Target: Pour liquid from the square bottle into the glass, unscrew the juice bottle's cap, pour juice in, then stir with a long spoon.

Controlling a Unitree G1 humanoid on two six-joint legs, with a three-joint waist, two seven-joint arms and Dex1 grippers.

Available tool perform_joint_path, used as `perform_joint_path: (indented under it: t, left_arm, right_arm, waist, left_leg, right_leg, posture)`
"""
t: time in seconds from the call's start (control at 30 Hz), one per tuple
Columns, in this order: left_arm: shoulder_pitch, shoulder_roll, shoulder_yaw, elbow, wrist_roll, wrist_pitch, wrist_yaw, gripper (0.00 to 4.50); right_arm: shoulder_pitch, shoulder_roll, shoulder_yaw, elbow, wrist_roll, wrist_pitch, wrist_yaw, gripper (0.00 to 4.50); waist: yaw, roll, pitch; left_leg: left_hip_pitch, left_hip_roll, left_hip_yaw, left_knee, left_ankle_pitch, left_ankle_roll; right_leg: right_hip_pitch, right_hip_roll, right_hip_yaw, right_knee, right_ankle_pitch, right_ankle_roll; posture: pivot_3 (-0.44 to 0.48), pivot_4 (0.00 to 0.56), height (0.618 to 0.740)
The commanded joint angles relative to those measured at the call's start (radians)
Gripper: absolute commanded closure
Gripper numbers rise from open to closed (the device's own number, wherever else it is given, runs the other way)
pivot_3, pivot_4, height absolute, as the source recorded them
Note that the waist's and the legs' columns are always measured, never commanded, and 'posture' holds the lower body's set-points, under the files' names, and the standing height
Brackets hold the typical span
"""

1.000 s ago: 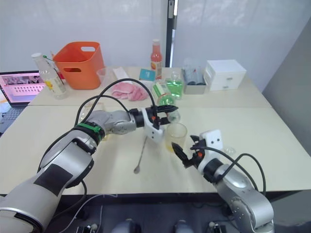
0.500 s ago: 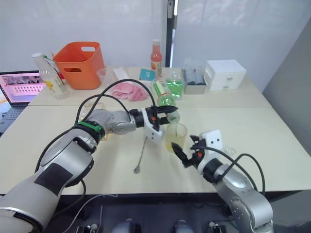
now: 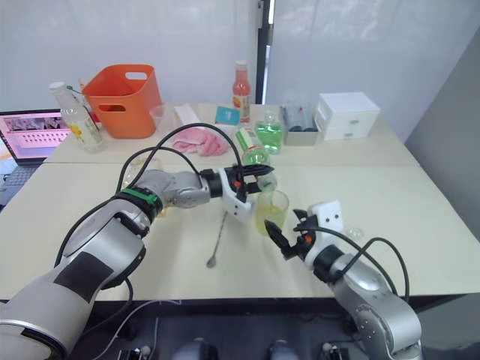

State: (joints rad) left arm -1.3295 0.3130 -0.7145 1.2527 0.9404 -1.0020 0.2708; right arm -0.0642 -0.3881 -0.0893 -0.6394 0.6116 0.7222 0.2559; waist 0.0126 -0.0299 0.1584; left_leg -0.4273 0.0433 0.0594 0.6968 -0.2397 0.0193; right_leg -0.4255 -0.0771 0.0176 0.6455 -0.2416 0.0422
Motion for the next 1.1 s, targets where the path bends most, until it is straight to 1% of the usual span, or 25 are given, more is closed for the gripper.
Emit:
perform_joint_path:
  t: [0.03,0.13,0.17,0.33,0.43,0.47,0.53,0.57,0.6,0.67,0.73,0.8,0.87,0.93,1.0,1.07,1.1]
  left_arm:
    - [-0.033,-0.005,0.039,-0.007,-0.053,-0.007,-0.021,2.79]
    - [-0.031,-0.005,0.042,-0.009,-0.063,-0.007,-0.034,2.79]
    - [-0.025,-0.009,0.064,-0.001,-0.099,-0.013,-0.078,2.79]
    - [0.003,-0.035,0.203,0.026,-0.316,-0.027,-0.347,2.79]
    - [0.012,-0.052,0.321,0.023,-0.490,0.010,-0.563,2.79]
    - [0.012,-0.052,0.348,0.016,-0.529,0.021,-0.618,2.79]
    - [0.005,-0.052,0.441,-0.006,-0.667,0.086,-0.797,2.79]
    - [-0.004,-0.048,0.498,-0.025,-0.754,0.146,-0.908,2.79]
    - [-0.009,-0.045,0.538,-0.042,-0.815,0.191,-0.990,2.79]
    - [-0.015,-0.037,0.595,-0.077,-0.894,0.274,-1.099,2.79]
    - [-0.026,-0.008,0.659,-0.135,-0.990,0.429,-1.230,2.79]
    - [-0.026,0.022,0.697,-0.199,-1.057,0.574,-1.330,2.79]
    - [-0.013,0.041,0.707,-0.260,-1.084,0.667,-1.382,2.79]
    - [0.016,0.098,0.741,-0.390,-1.169,0.895,-1.463,2.79]
    - [0.052,0.138,0.762,-0.507,-1.228,1.045,-1.506,2.79]
    - [0.085,0.159,0.771,-0.598,-1.260,1.127,-1.518,2.79]
    - [0.115,0.189,0.780,-0.674,-1.290,1.201,-1.529,2.79]
  right_arm:
    - [0.001,0.002,-0.004,-0.048,0.006,-0.011,0.000,0.08]
    - [0.003,0.002,-0.005,-0.049,0.006,-0.011,0.000,0.08]
    - [0.004,0.002,-0.004,-0.049,0.005,-0.011,0.000,0.08]
    - [0.001,0.001,-0.003,-0.044,0.003,-0.012,0.003,0.08]
    - [-0.006,0.000,-0.003,-0.038,0.003,-0.013,0.005,0.08]
    - [-0.008,-0.001,-0.003,-0.036,0.002,-0.013,0.006,0.08]
    - [-0.018,-0.003,-0.005,-0.027,0.003,-0.014,0.012,0.08]
    - [-0.026,-0.006,-0.006,-0.022,0.004,-0.014,0.017,0.08]
    - [-0.032,-0.008,-0.007,-0.018,0.004,-0.014,0.020,0.08]
    - [-0.041,-0.010,-0.008,-0.013,0.004,-0.013,0.025,0.08]
    - [-0.055,-0.015,-0.010,-0.003,0.006,-0.010,0.037,0.08]
    - [-0.066,-0.020,-0.013,0.006,0.009,-0.008,0.048,0.08]
    - [-0.072,-0.023,-0.015,0.011,0.011,-0.007,0.054,0.08]
    - [-0.093,-0.034,-0.015,0.030,0.016,-0.005,0.074,0.08]
    - [-0.109,-0.040,-0.015,0.044,0.018,-0.004,0.089,0.08]
    - [-0.118,-0.042,-0.014,0.052,0.018,-0.003,0.098,0.08]
    - [-0.128,-0.048,-0.015,0.059,0.020,-0.002,0.108,0.08]
  waist:
    - [0.000,0.000,0.000]
    - [0.000,0.000,0.000]
    - [0.000,0.000,0.000]
    - [0.000,0.000,0.000]
    - [-0.001,0.000,0.000]
    - [-0.001,0.000,0.000]
    - [-0.002,0.000,0.000]
    - [-0.003,0.000,0.000]
    - [-0.005,0.000,0.000]
    - [-0.007,0.000,0.000]
    - [-0.007,0.000,0.000]
    - [-0.010,0.000,0.000]
    - [-0.013,0.000,0.000]
    - [-0.015,0.000,0.000]
    - [-0.020,0.000,0.000]
    - [-0.023,0.000,0.000]
    - [-0.023,0.000,0.000]
  left_leg:
    - [0.000,0.000,0.000,0.000,0.000,0.000]
    - [0.000,0.000,0.000,0.000,0.000,0.000]
    - [0.000,0.000,0.000,0.000,0.000,0.000]
    - [0.000,0.000,0.000,0.000,0.000,0.000]
    - [0.000,0.000,0.000,0.001,0.000,0.000]
    - [0.000,0.000,0.000,0.001,0.000,0.000]
    - [0.000,0.000,0.000,0.001,0.000,0.000]
    - [0.000,0.000,0.000,0.001,0.000,0.000]
    - [0.000,0.000,0.000,0.001,0.000,0.000]
    - [0.000,0.000,0.000,0.001,0.000,0.000]
    - [0.001,0.000,-0.001,0.001,0.000,0.000]
    - [0.000,0.000,-0.001,0.002,0.000,0.000]
    - [0.000,0.000,-0.001,0.001,0.000,0.000]
    - [0.000,0.000,-0.002,0.001,0.000,0.000]
    - [0.000,0.001,-0.002,0.002,0.000,0.000]
    - [0.001,0.001,-0.002,0.001,0.000,0.000]
    - [0.001,0.001,-0.003,0.001,0.000,0.000]
  right_leg:
    - [0.000,0.000,0.000,0.000,0.000,0.000]
    - [0.000,0.000,0.000,0.000,0.000,0.000]
    - [0.000,0.000,0.000,0.000,0.000,0.000]
    - [0.000,0.000,0.000,0.000,0.000,0.000]
    - [0.000,0.000,0.000,0.000,0.000,0.000]
    - [0.000,0.000,0.000,0.000,0.000,0.000]
    - [0.000,0.000,0.000,0.001,0.000,0.000]
    - [0.000,0.000,0.000,0.001,0.000,0.000]
    - [0.000,0.000,0.000,0.001,0.000,0.000]
    - [0.000,0.000,0.000,0.001,0.000,0.000]
    - [0.000,0.001,0.000,0.002,0.000,0.000]
    - [0.000,0.001,0.000,0.002,0.000,0.000]
    - [0.000,0.001,0.000,0.002,0.000,0.000]
    - [0.000,0.001,0.000,0.002,0.000,0.000]
    - [0.000,0.001,0.000,0.002,0.000,0.000]
    - [0.000,0.001,0.000,0.002,0.000,0.000]
    - [0.000,0.001,0.000,0.002,0.000,0.000]
  posture:
    - [0.000,0.150,0.715]
    - [0.000,0.150,0.715]
    - [0.000,0.150,0.715]
    - [0.000,0.150,0.715]
    - [0.000,0.150,0.715]
    - [0.000,0.150,0.715]
    - [0.000,0.150,0.715]
    - [0.000,0.150,0.715]
    - [0.000,0.150,0.715]
    - [0.000,0.150,0.715]
    - [0.000,0.150,0.715]
    - [0.000,0.150,0.715]
    - [0.000,0.150,0.715]
    - [0.000,0.150,0.715]
    - [0.000,0.150,0.715]
    - [0.000,0.150,0.715]
    - [0.000,0.150,0.715]
